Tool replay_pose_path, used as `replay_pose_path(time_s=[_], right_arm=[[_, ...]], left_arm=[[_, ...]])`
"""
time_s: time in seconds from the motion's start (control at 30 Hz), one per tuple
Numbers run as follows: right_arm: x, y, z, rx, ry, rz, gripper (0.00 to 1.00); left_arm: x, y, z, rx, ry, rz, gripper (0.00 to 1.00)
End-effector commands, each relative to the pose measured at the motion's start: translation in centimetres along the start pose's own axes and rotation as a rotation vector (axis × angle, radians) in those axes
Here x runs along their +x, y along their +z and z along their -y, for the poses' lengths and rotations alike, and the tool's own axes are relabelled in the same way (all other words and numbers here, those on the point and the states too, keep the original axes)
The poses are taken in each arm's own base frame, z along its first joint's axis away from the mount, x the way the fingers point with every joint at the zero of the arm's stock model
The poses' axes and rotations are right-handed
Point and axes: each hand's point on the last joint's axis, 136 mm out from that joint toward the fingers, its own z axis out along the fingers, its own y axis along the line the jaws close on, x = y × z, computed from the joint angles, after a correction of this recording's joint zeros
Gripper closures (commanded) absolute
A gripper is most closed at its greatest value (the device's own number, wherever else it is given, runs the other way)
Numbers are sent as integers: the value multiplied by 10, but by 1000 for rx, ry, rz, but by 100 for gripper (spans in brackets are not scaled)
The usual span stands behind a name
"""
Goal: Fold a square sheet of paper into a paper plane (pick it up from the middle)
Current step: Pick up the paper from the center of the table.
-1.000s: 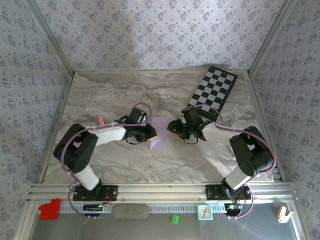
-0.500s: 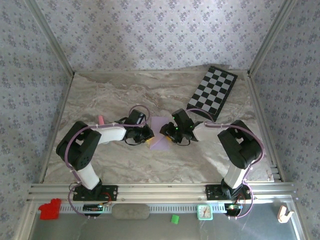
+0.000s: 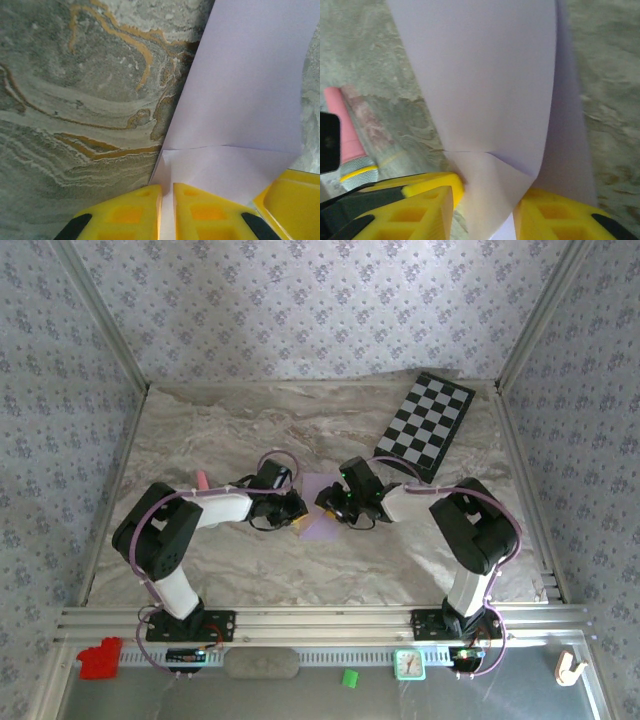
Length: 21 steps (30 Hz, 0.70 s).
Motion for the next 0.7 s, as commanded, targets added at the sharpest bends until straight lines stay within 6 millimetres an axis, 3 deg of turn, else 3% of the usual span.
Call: replay_pose_path(time_s=[0.0, 0.4, 0.57, 0.67], right_arm=[[5, 4, -4, -38, 0, -15, 68], [11, 7, 4, -18, -85, -1, 86], [-2, -6, -12, -67, -166, 53, 96], [-10, -22, -30, -138, -216, 78, 97]], left_arm=[[5, 4, -22, -69, -33, -8, 84], [1, -7, -14, -51, -29, 15, 84], [-13, -35, 0, 16, -39, 79, 74], [-25, -63, 8, 75, -44, 150, 59]])
